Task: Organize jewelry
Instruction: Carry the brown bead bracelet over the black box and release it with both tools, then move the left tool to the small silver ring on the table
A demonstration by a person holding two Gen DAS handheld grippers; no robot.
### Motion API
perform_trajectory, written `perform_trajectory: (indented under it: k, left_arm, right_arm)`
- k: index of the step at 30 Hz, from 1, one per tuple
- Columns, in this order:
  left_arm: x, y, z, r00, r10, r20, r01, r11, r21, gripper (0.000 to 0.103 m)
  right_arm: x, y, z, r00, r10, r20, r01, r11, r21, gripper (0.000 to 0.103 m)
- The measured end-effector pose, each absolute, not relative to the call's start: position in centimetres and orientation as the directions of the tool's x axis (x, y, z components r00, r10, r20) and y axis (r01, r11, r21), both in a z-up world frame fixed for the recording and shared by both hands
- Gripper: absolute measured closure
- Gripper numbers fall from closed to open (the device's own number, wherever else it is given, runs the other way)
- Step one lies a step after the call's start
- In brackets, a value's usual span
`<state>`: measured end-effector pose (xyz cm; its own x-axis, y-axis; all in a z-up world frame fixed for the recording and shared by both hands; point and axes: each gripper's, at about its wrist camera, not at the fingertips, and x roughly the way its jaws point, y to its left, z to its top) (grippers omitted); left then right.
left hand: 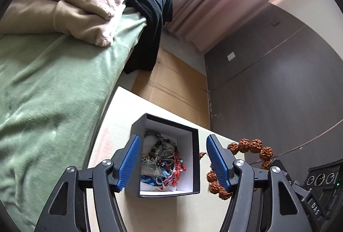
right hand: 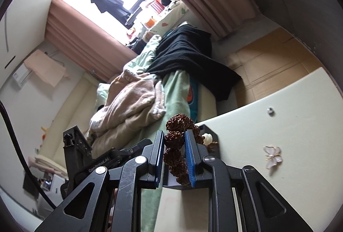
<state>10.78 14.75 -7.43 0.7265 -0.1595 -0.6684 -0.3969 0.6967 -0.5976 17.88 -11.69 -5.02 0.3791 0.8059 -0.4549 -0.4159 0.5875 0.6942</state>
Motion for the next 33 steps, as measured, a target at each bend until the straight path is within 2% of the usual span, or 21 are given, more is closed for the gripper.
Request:
perform_trajectory:
  k: [3,6,12,16,17,18,20,22,25,33]
  left_arm:
    - [10.2,15.6,-7.3,0.737,-0.14,-0.661,-0.411,0.684,-0.603,0.032]
    - [10.0,16.2,-7.4,0.743,-0.143,-0.653,-0.412,0.671,-0.616,0.031]
    - [10.2,16.6,-7.8,0.734,-0.159,-0.66,-0.411,0.67,-0.618,0.031]
    - [10.2,16.7,-7.8,0.733,-0.159,-0.661,-0.409,0.673,-0.616,0.031]
    - [10.2,16.8,-7.9,0.733,-0.159,-0.661,-0.41,0.672,-0.616,0.031]
    - [10.1,17.0,-7.9,0.733,-0.156,-0.662,-0.413,0.671,-0.616,0.031]
    - [9.9,17.3,-7.9,0.736,-0.15,-0.66,-0.419,0.664,-0.619,0.031]
    - [9.7,17.6,-7.8,0.74,-0.139,-0.658,-0.428,0.657,-0.62,0.031]
    - [9.5,17.9,-7.8,0.74,-0.124,-0.661,-0.439,0.654,-0.616,0.031]
    - [10.2,16.3,-7.9,0.724,-0.128,-0.678,-0.431,0.684,-0.589,0.031]
  right_arm:
    - [17.5,-10.5,-4.6,0.379,0.807,-0.453,-0.437,0.588,0.681,0.082]
    - [17.3,-9.5,-4.7,0.385,0.792,-0.474,-0.45,0.609,0.653,0.082]
    - [17.3,-7.6,-5.0,0.423,0.73,-0.537,-0.473,0.683,0.556,0.082]
    - [17.6,-5.4,-6.4,0.361,0.709,-0.606,-0.487,0.697,0.526,0.08]
    - [17.7,-4.9,-7.0,0.341,0.698,-0.63,-0.48,0.706,0.521,0.077]
    - [17.8,-4.7,-7.5,0.326,0.692,-0.644,-0.475,0.709,0.521,0.069]
    - [18.1,-4.7,-8.1,0.292,0.706,-0.645,-0.46,0.695,0.553,0.06]
    - [18.1,-5.4,-8.0,0.287,0.731,-0.619,-0.452,0.673,0.585,0.059]
    - [18.3,-7.3,-7.7,0.31,0.744,-0.591,-0.415,0.666,0.62,0.053]
    - [19.0,-11.7,-8.9,0.373,0.669,-0.643,-0.271,0.741,0.614,0.052]
